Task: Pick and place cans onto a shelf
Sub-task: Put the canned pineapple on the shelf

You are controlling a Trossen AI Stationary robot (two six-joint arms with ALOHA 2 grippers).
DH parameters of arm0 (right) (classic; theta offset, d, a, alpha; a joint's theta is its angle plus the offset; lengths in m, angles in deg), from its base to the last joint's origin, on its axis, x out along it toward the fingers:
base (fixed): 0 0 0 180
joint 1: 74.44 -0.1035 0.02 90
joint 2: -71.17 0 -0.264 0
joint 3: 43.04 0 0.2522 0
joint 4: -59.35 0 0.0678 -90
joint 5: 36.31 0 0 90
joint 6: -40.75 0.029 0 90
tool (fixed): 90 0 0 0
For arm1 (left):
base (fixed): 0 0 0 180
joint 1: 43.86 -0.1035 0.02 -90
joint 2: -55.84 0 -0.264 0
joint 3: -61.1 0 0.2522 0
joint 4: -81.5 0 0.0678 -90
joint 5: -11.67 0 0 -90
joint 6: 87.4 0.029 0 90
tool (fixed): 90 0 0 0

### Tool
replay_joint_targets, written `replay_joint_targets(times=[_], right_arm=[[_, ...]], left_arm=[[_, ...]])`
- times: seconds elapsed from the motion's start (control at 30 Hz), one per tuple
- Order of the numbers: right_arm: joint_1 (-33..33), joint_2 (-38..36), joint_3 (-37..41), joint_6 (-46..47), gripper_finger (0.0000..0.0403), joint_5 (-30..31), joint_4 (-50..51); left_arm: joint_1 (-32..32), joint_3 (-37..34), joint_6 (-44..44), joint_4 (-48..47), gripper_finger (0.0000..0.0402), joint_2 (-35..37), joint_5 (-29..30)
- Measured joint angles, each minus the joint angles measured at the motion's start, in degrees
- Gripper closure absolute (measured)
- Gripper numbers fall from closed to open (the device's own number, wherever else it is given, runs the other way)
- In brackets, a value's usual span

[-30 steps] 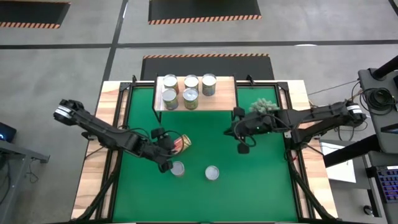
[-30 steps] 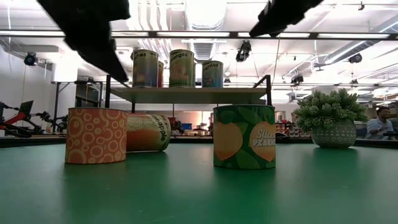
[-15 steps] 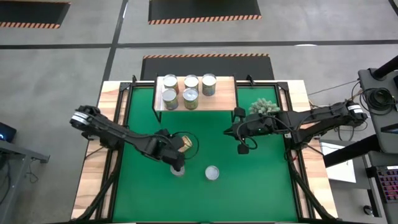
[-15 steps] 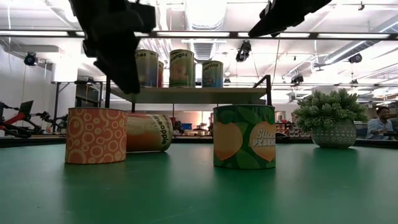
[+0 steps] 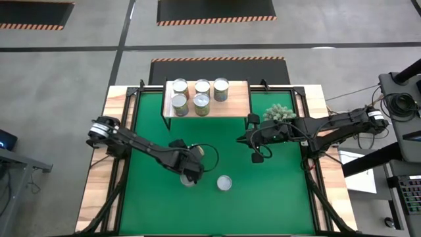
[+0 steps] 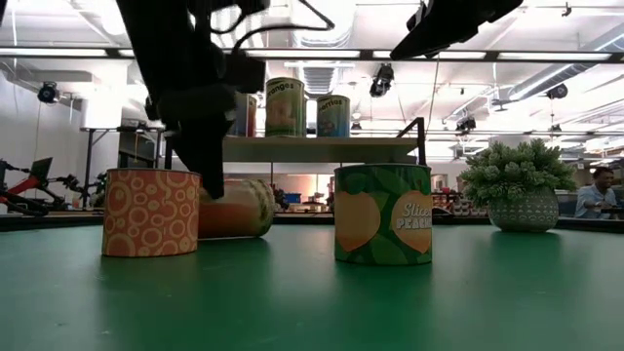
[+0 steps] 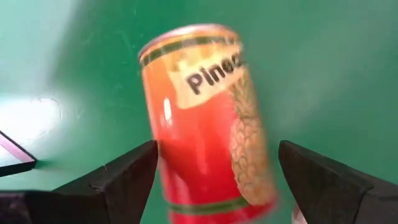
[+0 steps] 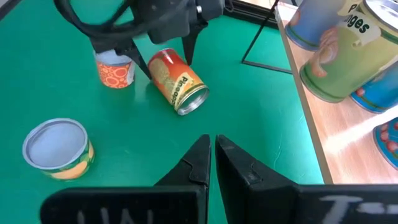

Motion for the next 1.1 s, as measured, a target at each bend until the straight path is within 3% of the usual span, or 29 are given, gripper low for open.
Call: replay_joint_targets(times=[0.23,0.47,0.77,0.9,1.1], right_arm=[[0.0,0.0,0.0,0.1,0.0390,0.0,0.0],[0.0,0.0,0.0,1.3,0.0390,0.0,-0.3],[-0.5,0.0,0.0,3.2,0.0390,-0.1,0.9],[-1.8,0.0,0.1,3.9,0.0390,-0.1,1.6],[-5.3,-0.1,0.5,4.2,0.0390,0.0,-0.2]], left_arm=[[-0.9,-3.5,-1.1,3.6,0.0089,-1.7,1.6],[-0.4,-3.7,-1.5,4.4,0.0119,-3.0,3.1],[2.6,-4.2,1.8,5.7,0.0120,2.5,6.0],[4.5,-4.1,7.5,10.3,0.0120,7.2,7.7],[8.3,-4.0,24.6,27.3,0.0120,13.4,11.9]])
